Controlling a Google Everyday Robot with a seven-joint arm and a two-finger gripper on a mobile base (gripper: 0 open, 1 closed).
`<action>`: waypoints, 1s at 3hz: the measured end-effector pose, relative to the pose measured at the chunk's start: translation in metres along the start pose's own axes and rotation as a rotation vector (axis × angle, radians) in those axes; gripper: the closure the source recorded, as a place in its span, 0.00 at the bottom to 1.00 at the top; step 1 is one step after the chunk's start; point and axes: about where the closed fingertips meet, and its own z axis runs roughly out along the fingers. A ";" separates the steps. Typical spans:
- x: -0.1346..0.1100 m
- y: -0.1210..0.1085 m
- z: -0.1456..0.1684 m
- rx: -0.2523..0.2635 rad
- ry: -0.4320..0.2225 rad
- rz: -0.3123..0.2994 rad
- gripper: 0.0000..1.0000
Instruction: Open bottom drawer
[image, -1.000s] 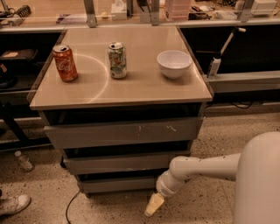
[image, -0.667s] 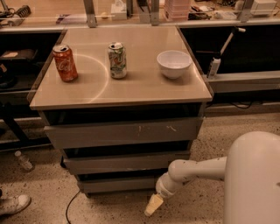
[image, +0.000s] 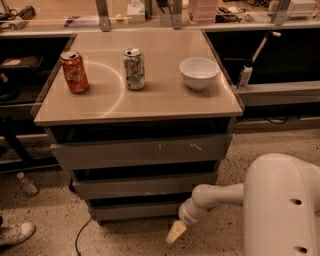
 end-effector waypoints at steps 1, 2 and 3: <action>-0.005 -0.029 0.019 0.013 -0.005 0.001 0.00; -0.005 -0.030 0.020 0.014 -0.007 0.002 0.00; -0.005 -0.031 0.030 0.003 -0.025 0.003 0.00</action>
Offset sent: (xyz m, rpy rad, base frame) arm 0.0448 -0.0042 -0.0309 0.0000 -0.0220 -0.0201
